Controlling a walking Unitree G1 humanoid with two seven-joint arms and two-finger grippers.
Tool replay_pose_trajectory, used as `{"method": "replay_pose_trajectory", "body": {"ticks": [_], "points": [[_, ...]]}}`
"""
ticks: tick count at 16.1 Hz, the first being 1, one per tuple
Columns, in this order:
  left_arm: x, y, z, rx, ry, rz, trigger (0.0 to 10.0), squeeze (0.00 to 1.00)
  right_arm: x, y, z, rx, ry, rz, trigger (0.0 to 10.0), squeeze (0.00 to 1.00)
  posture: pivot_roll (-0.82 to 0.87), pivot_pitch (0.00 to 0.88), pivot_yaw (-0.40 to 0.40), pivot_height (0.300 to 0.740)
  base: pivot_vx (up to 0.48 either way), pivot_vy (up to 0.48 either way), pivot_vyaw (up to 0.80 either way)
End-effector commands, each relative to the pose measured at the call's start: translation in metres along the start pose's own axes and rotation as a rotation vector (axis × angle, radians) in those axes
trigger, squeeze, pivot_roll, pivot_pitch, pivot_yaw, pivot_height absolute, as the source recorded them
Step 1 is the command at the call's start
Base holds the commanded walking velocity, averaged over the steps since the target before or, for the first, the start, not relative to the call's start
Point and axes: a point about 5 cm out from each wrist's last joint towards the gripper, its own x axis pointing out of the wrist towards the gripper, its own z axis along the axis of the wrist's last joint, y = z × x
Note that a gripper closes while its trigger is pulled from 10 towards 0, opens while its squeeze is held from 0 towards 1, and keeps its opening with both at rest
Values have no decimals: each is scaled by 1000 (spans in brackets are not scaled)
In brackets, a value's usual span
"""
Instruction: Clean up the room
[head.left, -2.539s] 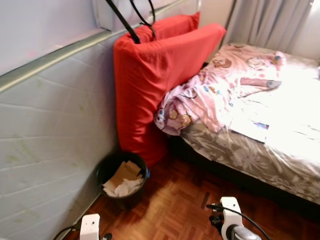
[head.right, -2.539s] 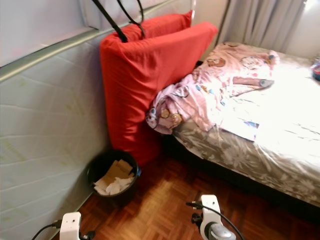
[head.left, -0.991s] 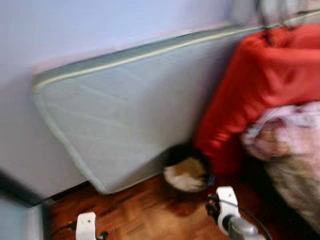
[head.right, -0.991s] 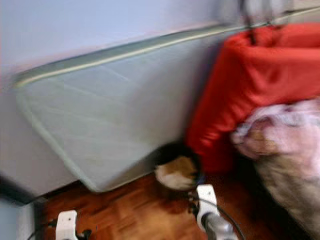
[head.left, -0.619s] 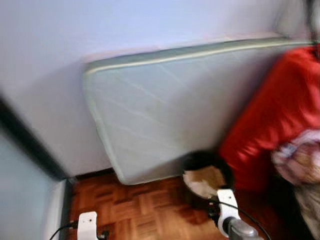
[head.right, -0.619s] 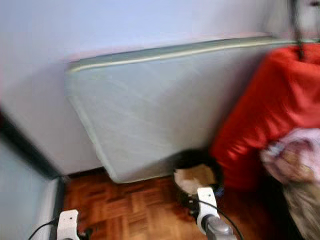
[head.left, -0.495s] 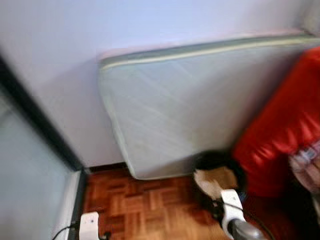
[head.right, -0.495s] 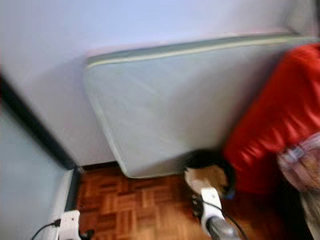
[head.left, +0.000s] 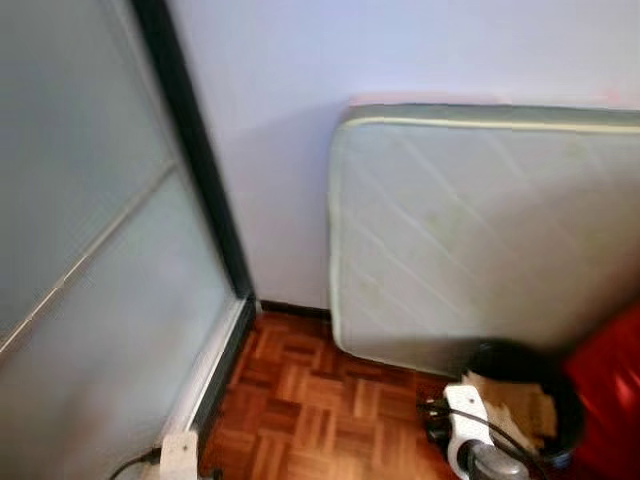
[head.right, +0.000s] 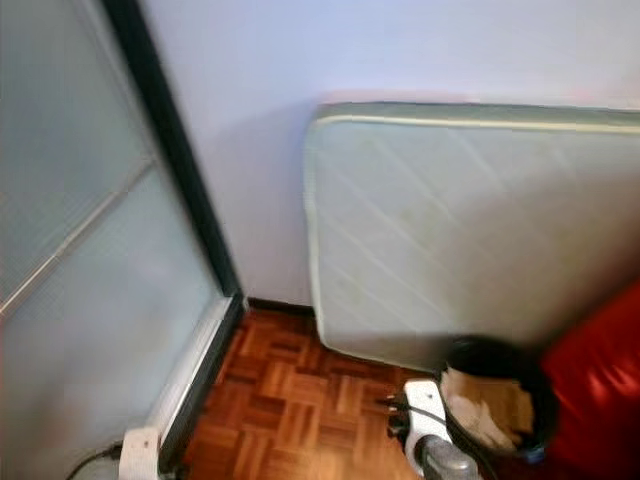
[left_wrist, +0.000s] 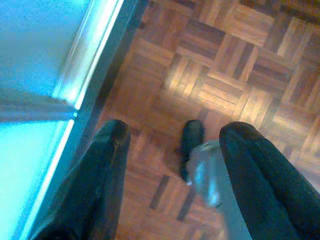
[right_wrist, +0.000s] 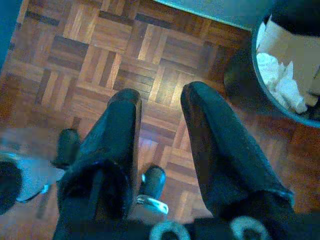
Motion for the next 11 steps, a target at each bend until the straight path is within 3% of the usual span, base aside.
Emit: {"method": "replay_pose_trajectory", "body": {"ticks": [1, 11], "points": [[-2, 6, -7, -2, 28, 17, 10000, 0, 2, 6, 3, 2, -6, 15, 10000, 0, -2, 49, -1, 740, 0, 0, 800], [-2, 6, -7, -3, 27, 18, 10000, 0, 2, 5, 3, 0, -5, 15, 10000, 0, 3, 51, -4, 740, 0, 0, 800]]}}
